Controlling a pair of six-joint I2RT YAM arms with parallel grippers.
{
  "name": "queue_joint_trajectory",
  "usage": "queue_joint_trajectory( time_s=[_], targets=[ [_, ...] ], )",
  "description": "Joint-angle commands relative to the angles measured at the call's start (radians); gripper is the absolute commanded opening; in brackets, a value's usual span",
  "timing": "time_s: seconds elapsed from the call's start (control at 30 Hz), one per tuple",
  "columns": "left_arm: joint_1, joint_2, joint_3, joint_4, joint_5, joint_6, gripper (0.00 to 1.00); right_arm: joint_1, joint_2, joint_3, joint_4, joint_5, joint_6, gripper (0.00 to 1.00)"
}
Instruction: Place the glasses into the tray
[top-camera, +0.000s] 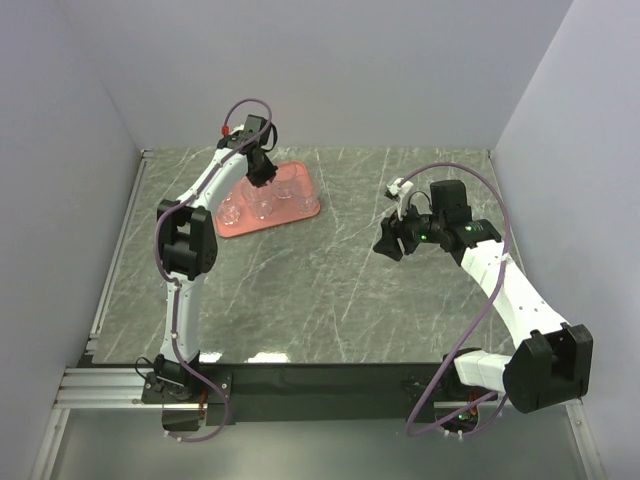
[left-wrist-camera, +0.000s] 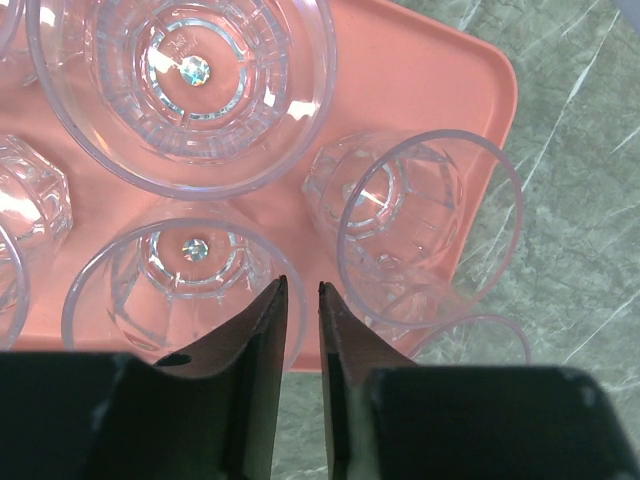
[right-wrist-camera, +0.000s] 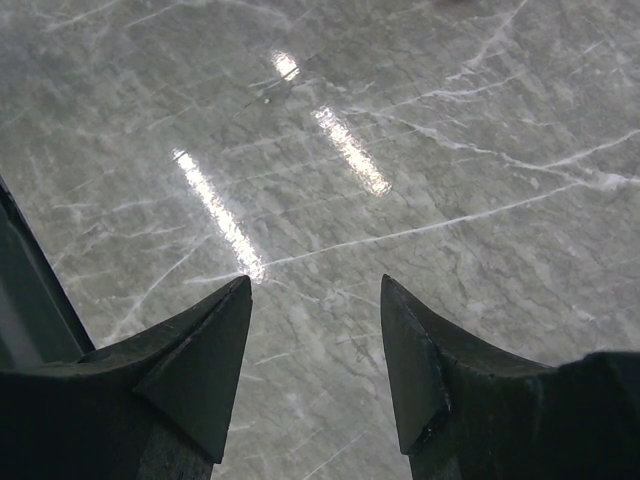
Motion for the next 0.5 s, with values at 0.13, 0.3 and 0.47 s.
queue_joint_trajectory(
  time_s=[0.13, 0.3, 0.47],
  targets=[
    [-0.004, -0.042, 0.009, 0.005, -0.018, 0.032, 0.31, -0.012, -0.035, -0.004, 0.012, -0.019, -0.01, 0.61],
    [-0.007, -0.069, 0.029, 0.019, -0.013, 0.064, 0.41, -0.015, -0.034, -0.004, 0.01, -0.024, -0.01, 0.61],
    [-0.01, -0.173, -0.02, 0.094, 0.022, 0.135, 0.49, -0.014, -0.032, -0.004, 0.007, -0.024, -0.012, 0.61]
  ],
)
